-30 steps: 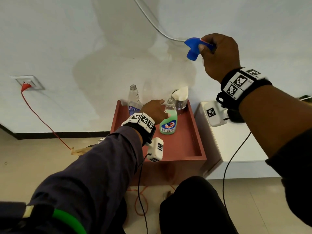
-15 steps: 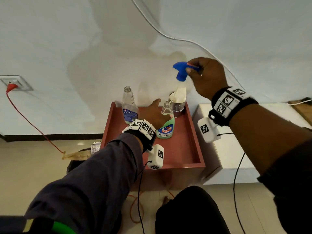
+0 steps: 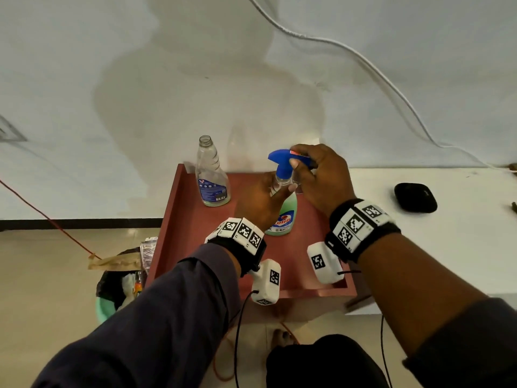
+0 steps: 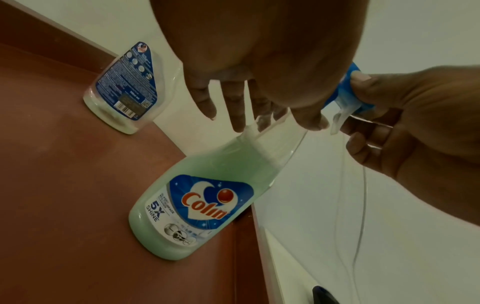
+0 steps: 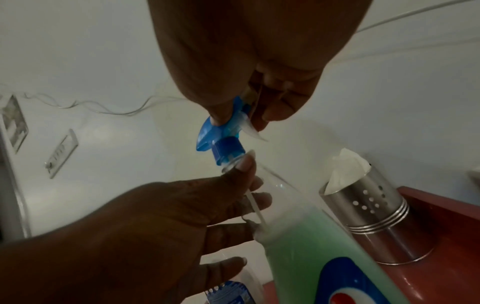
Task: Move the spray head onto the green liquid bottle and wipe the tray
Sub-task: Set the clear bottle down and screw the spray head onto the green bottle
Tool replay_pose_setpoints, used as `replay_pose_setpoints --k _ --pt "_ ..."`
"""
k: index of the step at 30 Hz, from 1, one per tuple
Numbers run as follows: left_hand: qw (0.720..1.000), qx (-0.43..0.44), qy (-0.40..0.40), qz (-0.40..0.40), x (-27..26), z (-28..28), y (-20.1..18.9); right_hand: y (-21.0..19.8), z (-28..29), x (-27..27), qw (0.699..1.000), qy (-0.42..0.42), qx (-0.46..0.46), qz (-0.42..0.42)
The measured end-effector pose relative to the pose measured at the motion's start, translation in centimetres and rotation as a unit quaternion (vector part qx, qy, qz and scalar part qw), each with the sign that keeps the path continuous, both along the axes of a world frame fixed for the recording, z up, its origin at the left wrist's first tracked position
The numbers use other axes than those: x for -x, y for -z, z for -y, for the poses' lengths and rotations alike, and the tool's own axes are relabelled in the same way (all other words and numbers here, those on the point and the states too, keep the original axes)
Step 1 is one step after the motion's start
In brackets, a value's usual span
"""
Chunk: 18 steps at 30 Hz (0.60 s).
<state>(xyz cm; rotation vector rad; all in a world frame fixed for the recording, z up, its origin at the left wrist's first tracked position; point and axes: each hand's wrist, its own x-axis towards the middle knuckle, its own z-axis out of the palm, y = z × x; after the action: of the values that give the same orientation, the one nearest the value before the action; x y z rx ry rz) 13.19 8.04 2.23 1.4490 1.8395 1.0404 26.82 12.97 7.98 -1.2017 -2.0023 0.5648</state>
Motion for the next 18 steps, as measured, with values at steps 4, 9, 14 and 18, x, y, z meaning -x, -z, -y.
replay_pose_setpoints --k 4,9,14,18 --pt "0.998 -0.046 -0.023 -0.030 0.9 2.0 -0.1 0.3 2.3 1.3 0.994 -0.027 0.055 -0.086" --pt "0.994 -0.087 -0.027 -0.056 3.4 5.4 0.3 2.2 6.6 4.2 0.975 -0.030 0.103 -0.193" --pt "0.994 -0.084 -0.025 -0.063 6.4 7.4 1.2 4.8 7.6 6.3 0.936 -0.063 0.186 -0.293" --pt "0.996 -0.074 -0.005 -0.057 7.2 7.9 1.0 5.5 7.5 6.9 0.932 -0.082 0.223 -0.275"
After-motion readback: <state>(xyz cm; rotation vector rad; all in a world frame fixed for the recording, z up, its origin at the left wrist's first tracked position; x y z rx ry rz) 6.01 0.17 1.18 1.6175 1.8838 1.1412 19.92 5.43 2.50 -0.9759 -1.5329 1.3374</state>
